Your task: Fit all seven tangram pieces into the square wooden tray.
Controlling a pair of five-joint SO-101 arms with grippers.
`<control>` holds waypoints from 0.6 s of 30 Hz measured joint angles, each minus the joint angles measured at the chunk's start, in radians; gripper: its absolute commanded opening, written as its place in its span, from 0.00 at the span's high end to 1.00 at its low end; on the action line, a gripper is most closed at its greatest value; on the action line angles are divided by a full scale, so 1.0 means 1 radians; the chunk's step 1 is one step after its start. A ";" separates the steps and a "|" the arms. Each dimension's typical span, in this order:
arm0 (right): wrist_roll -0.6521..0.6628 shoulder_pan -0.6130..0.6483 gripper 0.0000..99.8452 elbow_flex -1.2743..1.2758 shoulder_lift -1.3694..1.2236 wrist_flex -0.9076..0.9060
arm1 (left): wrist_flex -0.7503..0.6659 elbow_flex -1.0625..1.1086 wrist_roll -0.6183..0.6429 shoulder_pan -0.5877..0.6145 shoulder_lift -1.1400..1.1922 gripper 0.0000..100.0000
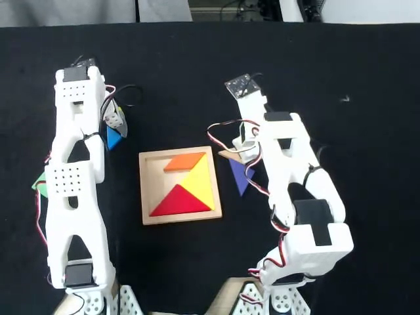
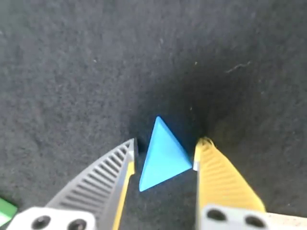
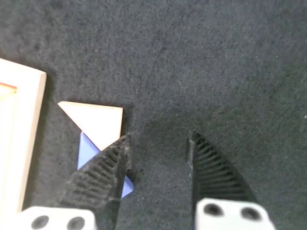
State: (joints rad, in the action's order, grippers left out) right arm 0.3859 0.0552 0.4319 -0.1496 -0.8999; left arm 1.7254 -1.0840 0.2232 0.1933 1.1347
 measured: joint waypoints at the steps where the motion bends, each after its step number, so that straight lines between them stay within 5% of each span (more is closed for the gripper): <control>1: 0.000 0.000 0.81 0.000 0.000 0.000 | 0.003 -0.002 0.000 0.000 0.000 0.79; 18: 0.000 0.000 0.81 0.000 0.000 0.000 | 0.028 -0.005 0.003 -0.098 -0.061 0.79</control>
State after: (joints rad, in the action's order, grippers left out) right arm 0.3859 0.0552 0.4319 -0.1496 -0.8999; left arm 1.7530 -1.0886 0.2263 0.0951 1.0733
